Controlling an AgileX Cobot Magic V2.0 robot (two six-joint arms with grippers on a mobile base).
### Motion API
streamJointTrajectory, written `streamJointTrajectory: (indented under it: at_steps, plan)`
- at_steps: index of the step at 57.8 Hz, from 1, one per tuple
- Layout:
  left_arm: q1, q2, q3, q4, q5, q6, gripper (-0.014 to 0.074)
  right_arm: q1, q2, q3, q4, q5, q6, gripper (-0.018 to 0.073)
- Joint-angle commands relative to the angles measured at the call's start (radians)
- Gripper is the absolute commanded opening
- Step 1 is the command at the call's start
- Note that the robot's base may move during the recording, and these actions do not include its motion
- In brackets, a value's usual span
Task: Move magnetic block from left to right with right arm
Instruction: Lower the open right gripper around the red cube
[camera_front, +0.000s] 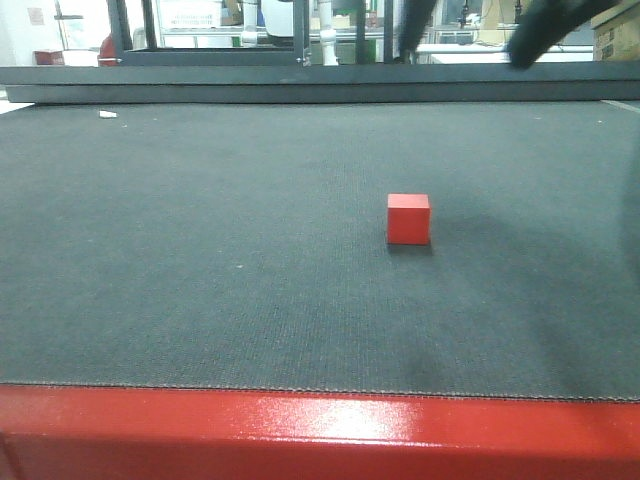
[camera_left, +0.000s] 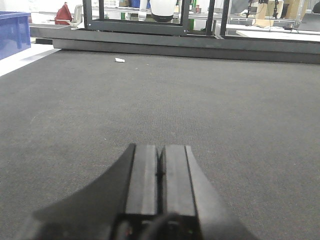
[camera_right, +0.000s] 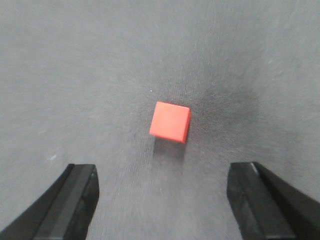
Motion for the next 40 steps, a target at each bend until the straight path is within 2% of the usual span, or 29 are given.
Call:
streamJointTrajectory:
  at_steps: [1,11,17,40]
  plan:
    - [-0.006,-0.012,0.007,-0.005,-0.083,-0.006,-0.0126,0.015,0.063,-0.113,-0.072,0.035,0.052,0.0624]
    - [-0.006,-0.012,0.007,-0.005,-0.083,-0.006,-0.0126,0.021,0.217,-0.227,-0.083,0.100,0.057,0.0624]
    - [-0.006,-0.012,0.007,-0.005,-0.083,-0.006,-0.0126,0.021,0.281,-0.265,-0.083,0.119,0.095,0.0624]
    - [-0.006,-0.012,0.007,-0.005,-0.083,-0.006,-0.0126,0.001,0.402,-0.284,-0.083,0.096,0.118,0.0624]
